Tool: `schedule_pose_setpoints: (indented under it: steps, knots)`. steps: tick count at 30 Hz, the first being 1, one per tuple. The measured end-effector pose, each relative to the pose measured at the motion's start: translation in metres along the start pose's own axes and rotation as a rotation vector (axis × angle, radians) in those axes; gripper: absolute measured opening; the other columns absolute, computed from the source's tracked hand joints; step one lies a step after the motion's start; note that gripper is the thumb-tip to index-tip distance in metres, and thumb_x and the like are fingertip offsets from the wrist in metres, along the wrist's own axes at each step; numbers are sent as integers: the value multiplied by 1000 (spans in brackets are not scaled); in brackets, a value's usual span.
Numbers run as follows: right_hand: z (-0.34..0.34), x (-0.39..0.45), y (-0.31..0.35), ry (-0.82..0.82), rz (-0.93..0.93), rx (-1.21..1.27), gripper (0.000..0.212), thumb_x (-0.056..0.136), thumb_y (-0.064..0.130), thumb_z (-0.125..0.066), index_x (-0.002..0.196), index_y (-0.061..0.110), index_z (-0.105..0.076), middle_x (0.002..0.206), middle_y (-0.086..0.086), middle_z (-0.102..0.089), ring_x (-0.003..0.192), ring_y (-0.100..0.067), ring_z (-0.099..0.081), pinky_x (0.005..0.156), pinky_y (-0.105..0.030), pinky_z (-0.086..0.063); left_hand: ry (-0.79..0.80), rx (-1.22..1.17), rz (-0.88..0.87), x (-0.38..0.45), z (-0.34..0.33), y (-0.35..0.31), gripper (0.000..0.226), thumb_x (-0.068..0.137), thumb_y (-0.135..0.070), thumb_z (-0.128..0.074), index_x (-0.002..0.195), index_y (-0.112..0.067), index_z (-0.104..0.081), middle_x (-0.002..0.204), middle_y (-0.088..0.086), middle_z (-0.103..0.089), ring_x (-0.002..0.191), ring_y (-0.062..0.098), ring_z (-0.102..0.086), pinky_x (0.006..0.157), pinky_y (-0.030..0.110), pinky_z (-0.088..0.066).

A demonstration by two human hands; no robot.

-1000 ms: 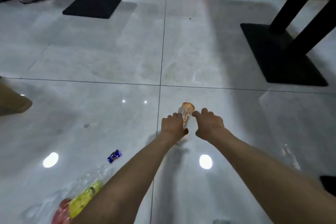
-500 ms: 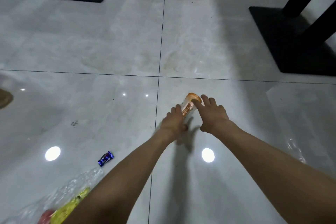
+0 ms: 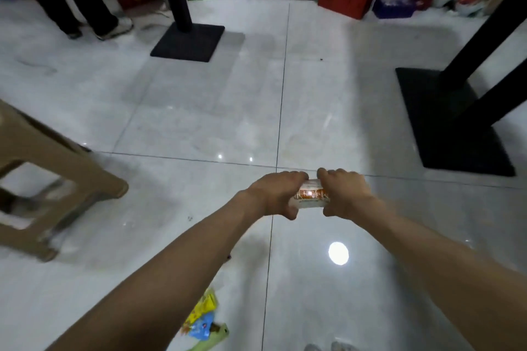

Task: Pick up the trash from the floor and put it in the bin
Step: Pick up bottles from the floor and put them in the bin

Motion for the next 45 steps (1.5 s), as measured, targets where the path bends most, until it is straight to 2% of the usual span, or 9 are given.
schedule_pose_setpoints:
  steps: [3, 7, 12, 21, 27, 32, 35, 40, 45]
  knots:
    - [94, -45, -2, 1, 1, 31, 65, 72, 36, -76, 125, 20, -41, 114, -1, -61, 102, -22, -59, 70, -28, -39, 14, 20, 30, -38, 93, -29, 60, 67, -29, -79, 118, -17, -51, 106, 1, -62, 92, 21, -61, 73, 31, -52]
    - [220, -107, -5, 26, -16, 64, 64, 71, 37, -74, 125, 20, -43, 115, -3, -61, 106, -24, -59, 76, -30, -45, 46, 61, 35, -89, 215, -73, 54, 69, -28, -79, 113, -15, -51, 104, 3, -62, 91, 23, -60, 69, 28, -45]
    - [358, -180, -15, 15, -52, 51, 61, 72, 37, -74, 124, 21, -45, 114, -2, -63, 103, -23, -61, 75, -30, -46, 73, 85, -2, -142, 349, -130, 69, 67, -39, -86, 119, -14, -47, 111, 6, -59, 99, 23, -57, 79, 33, -47]
    - [560, -326, -38, -152, -94, 38, 62, 74, 40, -75, 125, 20, -45, 117, -3, -62, 104, -24, -61, 82, -32, -48, -72, 207, -50, -236, 545, -247, 57, 71, -27, -79, 118, -22, -48, 110, 1, -60, 96, 19, -58, 80, 33, -51]
    - [626, -443, -34, -278, -69, -19, 61, 75, 41, -76, 126, 25, -46, 114, 0, -64, 99, -18, -62, 79, -30, -52, -183, 283, -52, -324, 599, -335, 56, 71, -30, -80, 117, -24, -48, 109, -2, -61, 96, 17, -59, 79, 29, -49]
    - [649, -539, -17, -421, -25, -95, 55, 74, 41, -77, 119, 26, -48, 107, 3, -64, 92, -15, -62, 79, -29, -53, -309, 294, -29, -414, 609, -399, 53, 70, -29, -81, 113, -26, -50, 105, -6, -62, 89, 10, -55, 75, 25, -47]
    - [652, -587, 8, -466, 7, -102, 55, 75, 40, -77, 120, 26, -48, 107, 4, -64, 93, -13, -62, 81, -28, -54, -365, 356, -10, -471, 606, -424, 52, 70, -28, -81, 111, -23, -51, 106, -4, -62, 93, 14, -59, 79, 30, -52]
    - [667, -646, 66, -547, 90, -121, 58, 73, 44, -77, 120, 25, -49, 105, 4, -63, 91, -14, -61, 72, -26, -49, -442, 414, 74, -564, 608, -431, 54, 69, -30, -82, 112, -21, -50, 106, -3, -62, 95, 17, -60, 81, 31, -52]
    - [691, -686, 155, -630, 208, -122, 62, 74, 44, -77, 126, 26, -47, 108, 3, -64, 95, -15, -62, 80, -31, -55, -490, 415, 212, -669, 615, -412, 58, 71, -30, -81, 120, -23, -49, 114, -3, -61, 104, 17, -58, 89, 36, -51]
Point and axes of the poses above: each hand's wrist, its own x-axis towards the middle knuckle, its own z-axis out of the back of the hand, y = z × x, the point moved 6 cm from there along x, towards the middle knuckle
